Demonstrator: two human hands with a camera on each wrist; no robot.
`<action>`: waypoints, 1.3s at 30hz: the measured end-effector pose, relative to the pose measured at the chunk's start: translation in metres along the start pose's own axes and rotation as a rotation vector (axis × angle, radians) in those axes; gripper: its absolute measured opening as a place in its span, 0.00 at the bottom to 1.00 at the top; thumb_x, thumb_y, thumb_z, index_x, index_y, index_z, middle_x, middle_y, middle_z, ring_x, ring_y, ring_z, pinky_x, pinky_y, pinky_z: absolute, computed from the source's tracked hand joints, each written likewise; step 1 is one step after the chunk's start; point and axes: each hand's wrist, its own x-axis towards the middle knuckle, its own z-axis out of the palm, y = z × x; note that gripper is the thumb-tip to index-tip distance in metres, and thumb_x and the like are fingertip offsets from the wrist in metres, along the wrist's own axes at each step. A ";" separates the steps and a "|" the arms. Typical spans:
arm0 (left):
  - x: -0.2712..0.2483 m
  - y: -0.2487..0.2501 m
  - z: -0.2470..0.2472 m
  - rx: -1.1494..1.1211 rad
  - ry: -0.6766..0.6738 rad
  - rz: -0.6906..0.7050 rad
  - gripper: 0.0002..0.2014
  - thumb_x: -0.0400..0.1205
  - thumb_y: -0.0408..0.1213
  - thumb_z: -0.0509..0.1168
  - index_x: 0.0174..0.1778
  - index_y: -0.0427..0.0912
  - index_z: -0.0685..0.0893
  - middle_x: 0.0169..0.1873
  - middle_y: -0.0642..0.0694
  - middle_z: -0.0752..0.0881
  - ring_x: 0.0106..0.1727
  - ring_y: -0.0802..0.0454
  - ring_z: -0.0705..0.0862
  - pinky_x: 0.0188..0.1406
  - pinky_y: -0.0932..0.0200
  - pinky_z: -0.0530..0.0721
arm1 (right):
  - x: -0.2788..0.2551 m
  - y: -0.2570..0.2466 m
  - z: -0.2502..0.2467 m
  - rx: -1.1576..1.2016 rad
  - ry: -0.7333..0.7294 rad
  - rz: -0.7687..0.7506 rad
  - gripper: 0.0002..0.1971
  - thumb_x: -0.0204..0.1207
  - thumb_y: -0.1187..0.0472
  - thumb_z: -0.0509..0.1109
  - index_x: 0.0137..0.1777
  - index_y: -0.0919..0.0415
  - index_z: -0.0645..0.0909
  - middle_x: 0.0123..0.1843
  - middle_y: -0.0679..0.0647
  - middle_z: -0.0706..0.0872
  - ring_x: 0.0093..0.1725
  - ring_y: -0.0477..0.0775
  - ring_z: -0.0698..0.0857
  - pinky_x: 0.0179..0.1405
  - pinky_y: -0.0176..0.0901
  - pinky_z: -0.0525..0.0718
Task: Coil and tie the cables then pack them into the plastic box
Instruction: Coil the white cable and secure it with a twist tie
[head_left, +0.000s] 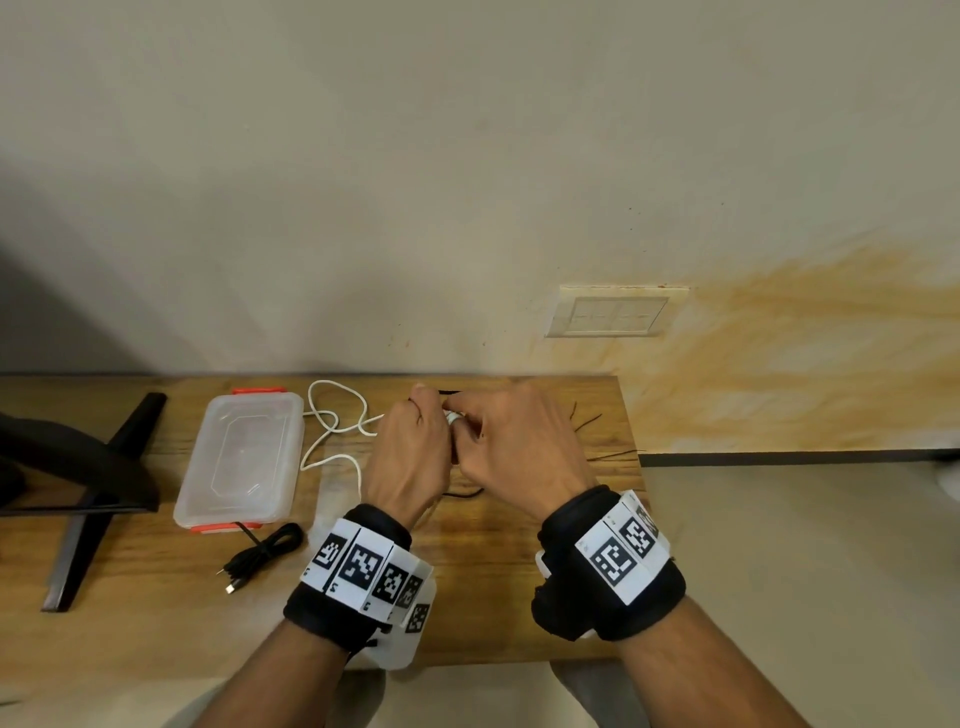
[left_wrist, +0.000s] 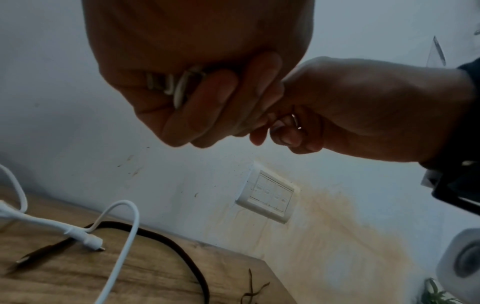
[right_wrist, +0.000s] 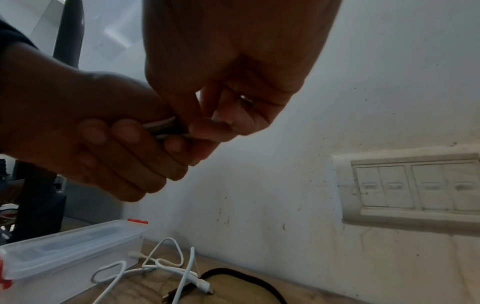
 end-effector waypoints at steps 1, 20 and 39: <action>0.002 0.001 -0.001 -0.017 0.001 -0.020 0.21 0.90 0.37 0.42 0.31 0.41 0.68 0.24 0.44 0.76 0.26 0.46 0.72 0.26 0.61 0.66 | 0.000 -0.001 0.001 -0.006 -0.006 -0.006 0.10 0.78 0.59 0.65 0.36 0.55 0.82 0.26 0.49 0.80 0.26 0.54 0.77 0.30 0.53 0.83; 0.009 -0.010 -0.008 -0.106 -0.189 -0.045 0.27 0.89 0.61 0.40 0.40 0.48 0.75 0.20 0.53 0.76 0.18 0.55 0.76 0.20 0.56 0.72 | 0.004 0.008 -0.003 0.160 -0.189 0.004 0.07 0.81 0.60 0.65 0.47 0.56 0.85 0.26 0.46 0.78 0.24 0.48 0.77 0.32 0.53 0.84; 0.006 -0.008 -0.021 -0.202 -0.315 0.064 0.27 0.87 0.62 0.47 0.40 0.42 0.77 0.23 0.50 0.76 0.22 0.59 0.75 0.24 0.62 0.74 | 0.005 0.005 0.006 0.262 -0.085 0.133 0.15 0.80 0.64 0.65 0.31 0.62 0.83 0.22 0.54 0.76 0.20 0.48 0.69 0.24 0.46 0.72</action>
